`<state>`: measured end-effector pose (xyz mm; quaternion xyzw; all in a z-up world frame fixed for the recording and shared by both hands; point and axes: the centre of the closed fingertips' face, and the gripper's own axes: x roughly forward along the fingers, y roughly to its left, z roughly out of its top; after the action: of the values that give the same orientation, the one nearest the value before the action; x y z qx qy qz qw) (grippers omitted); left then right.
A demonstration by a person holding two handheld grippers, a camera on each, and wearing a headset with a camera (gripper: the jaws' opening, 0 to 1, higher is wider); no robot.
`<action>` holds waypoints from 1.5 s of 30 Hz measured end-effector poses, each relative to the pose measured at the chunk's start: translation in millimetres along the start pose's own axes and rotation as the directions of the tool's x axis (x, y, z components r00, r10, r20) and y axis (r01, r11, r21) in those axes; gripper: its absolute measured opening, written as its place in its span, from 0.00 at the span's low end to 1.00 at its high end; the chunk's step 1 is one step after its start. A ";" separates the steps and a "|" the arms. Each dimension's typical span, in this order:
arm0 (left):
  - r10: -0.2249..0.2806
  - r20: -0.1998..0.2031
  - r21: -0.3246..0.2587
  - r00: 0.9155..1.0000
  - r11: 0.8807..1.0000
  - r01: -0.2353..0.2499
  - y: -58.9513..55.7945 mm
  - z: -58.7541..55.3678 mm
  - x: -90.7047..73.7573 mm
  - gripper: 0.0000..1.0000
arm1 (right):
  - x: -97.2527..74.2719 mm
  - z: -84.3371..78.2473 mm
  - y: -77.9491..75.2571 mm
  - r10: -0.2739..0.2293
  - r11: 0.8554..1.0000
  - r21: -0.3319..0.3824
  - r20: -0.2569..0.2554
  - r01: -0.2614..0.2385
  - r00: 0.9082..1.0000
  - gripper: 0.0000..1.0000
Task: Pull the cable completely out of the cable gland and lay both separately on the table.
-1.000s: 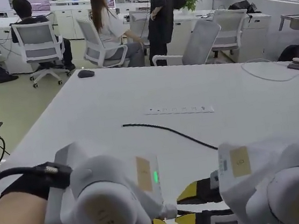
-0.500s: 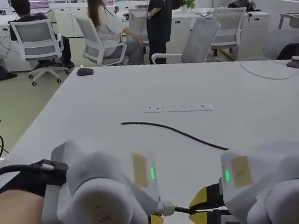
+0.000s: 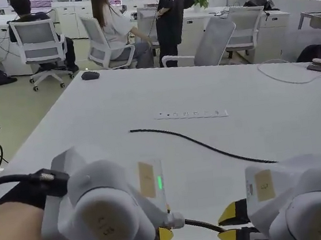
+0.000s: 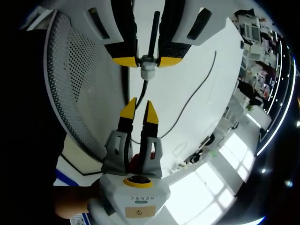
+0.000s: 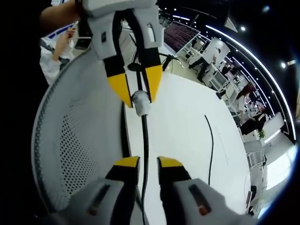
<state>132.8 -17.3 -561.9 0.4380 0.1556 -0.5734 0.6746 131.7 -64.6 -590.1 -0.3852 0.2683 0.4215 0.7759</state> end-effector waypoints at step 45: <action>0.049 0.012 -0.038 0.999 0.998 -0.049 18.5 -13.8 -13.7 0.16 | -3.0 -16.5 -17.5 -0.011 1.000 0.002 -0.013 0.011 1.000 0.03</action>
<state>149.6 1.3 -552.4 0.4252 0.1512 -0.5566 0.6976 143.8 -85.7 -590.6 -0.3884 0.2717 0.4144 0.7769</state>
